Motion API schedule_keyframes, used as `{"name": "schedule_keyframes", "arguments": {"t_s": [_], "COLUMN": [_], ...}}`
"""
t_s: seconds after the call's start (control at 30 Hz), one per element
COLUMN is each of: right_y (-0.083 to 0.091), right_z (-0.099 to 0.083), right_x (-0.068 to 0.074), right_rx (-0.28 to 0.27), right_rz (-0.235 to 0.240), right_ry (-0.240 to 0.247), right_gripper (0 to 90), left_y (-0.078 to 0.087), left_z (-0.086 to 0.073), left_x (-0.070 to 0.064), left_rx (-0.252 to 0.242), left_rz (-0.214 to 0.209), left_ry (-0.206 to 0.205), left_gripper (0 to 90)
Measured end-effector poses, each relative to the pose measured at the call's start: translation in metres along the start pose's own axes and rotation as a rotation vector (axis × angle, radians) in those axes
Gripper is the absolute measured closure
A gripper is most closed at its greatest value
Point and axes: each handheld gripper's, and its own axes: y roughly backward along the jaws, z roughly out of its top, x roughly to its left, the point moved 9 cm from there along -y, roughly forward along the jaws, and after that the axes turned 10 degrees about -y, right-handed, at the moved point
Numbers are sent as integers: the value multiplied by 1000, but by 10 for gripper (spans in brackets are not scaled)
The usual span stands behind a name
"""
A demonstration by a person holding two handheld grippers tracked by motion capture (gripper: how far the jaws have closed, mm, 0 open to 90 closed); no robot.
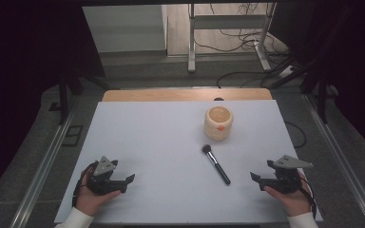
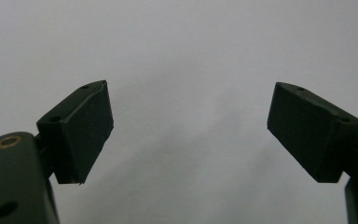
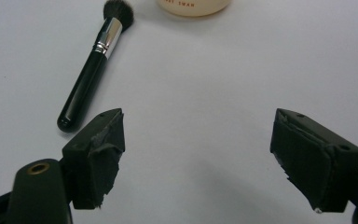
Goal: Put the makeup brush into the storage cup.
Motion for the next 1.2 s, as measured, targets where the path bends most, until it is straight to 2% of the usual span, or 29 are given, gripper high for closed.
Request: {"name": "schedule_keyframes", "arguments": {"t_s": [0.6,0.73,0.8,1.2], "right_y": [-3,-4,-4,-5], "right_z": [-2,-2,-2,-1], "right_x": [2,2,2,1], "right_rx": [19,22,22,31], "right_rz": [-9,-9,-20,-22], "right_ry": [5,2,0,-14], "right_gripper": [187,183,173,168], "left_y": [1,0,2,2], "left_z": [1,1,3,3], "left_x": [-1,-1,0,-1], "left_rx": [-3,-1,-12,-13], "left_rz": [5,4,16,10], "left_ry": [1,-2,-3,3], "left_gripper": [148,148,148,149]}}
